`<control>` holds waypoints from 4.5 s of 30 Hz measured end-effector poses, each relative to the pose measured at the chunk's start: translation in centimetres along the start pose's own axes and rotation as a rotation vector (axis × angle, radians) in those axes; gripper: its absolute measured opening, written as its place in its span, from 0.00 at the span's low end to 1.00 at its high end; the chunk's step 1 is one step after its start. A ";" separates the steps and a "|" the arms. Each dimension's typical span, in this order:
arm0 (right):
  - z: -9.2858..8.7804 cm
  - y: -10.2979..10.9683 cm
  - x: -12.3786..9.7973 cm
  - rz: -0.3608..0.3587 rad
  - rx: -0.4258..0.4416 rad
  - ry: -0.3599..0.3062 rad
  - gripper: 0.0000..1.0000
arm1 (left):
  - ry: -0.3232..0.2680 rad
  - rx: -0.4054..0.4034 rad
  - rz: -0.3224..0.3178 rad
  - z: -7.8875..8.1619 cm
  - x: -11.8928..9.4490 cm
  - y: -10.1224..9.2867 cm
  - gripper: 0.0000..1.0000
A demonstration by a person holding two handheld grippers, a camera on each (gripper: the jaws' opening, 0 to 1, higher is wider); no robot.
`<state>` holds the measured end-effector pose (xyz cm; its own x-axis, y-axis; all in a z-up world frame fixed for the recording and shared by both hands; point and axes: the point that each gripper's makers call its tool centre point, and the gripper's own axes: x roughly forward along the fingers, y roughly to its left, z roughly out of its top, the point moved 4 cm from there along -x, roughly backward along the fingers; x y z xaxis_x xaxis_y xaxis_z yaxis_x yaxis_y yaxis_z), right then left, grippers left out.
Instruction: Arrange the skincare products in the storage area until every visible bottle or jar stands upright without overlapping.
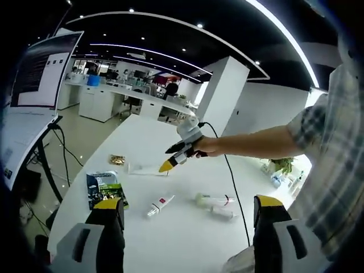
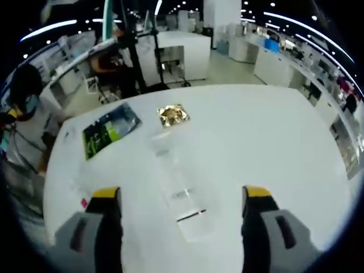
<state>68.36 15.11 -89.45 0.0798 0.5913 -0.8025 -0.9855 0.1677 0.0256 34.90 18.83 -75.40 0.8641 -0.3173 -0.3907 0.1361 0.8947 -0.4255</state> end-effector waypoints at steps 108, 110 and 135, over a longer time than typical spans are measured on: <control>-2.8 23.3 -21.6 0.016 0.074 -0.568 0.14 | -0.050 -0.243 -0.279 0.9 5.5 -6.1 0.69; -2.8 23.5 -21.7 0.006 0.074 -0.570 0.14 | -0.057 -0.249 -0.290 1.3 5.6 -6.4 0.66; -1.8 26.4 -21.5 -0.095 0.087 -0.560 0.16 | -0.111 -0.349 -0.368 2.2 7.0 -8.8 0.30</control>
<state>40.37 5.40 -72.55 0.2579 0.8942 -0.3659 -0.9560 0.2910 0.0373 40.86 9.42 -72.56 0.8384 -0.5386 -0.0831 0.2872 0.5663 -0.7726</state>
